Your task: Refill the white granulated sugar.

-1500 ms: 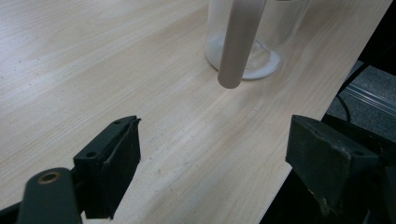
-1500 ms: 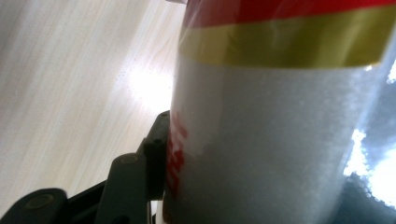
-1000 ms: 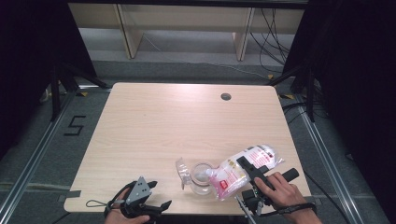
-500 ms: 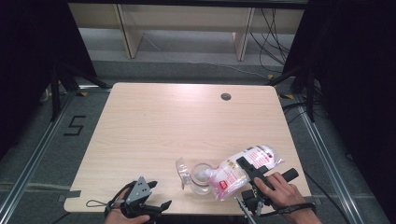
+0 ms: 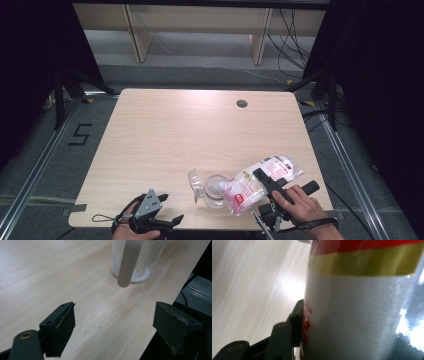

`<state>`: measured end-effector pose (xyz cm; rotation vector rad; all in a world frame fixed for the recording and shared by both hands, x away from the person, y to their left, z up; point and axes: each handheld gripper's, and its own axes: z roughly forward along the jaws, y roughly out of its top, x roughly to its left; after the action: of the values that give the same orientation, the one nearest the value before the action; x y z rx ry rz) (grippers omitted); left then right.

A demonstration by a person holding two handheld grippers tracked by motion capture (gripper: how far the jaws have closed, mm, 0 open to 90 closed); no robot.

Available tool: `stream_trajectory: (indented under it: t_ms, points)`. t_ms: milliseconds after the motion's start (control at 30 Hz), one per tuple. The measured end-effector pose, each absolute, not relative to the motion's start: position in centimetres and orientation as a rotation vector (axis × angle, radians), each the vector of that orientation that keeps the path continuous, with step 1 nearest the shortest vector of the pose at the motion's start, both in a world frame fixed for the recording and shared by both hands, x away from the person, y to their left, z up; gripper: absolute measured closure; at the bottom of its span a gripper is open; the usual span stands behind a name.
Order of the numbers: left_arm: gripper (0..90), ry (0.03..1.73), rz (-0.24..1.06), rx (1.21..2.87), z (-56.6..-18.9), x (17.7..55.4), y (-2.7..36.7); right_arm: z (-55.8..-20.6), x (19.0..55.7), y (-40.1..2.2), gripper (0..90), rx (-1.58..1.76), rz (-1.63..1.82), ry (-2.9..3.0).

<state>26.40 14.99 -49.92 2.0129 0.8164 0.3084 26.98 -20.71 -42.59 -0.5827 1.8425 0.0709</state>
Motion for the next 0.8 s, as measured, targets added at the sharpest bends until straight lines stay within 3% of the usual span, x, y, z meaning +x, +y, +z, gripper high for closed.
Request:
stream_trajectory:
  t_ms: [800]
  points:
    - [17.4,0.811,0.315,2.038,-49.93,26.5,15.13,-42.4,26.79,-20.72,53.7,-0.581,0.071,1.83]
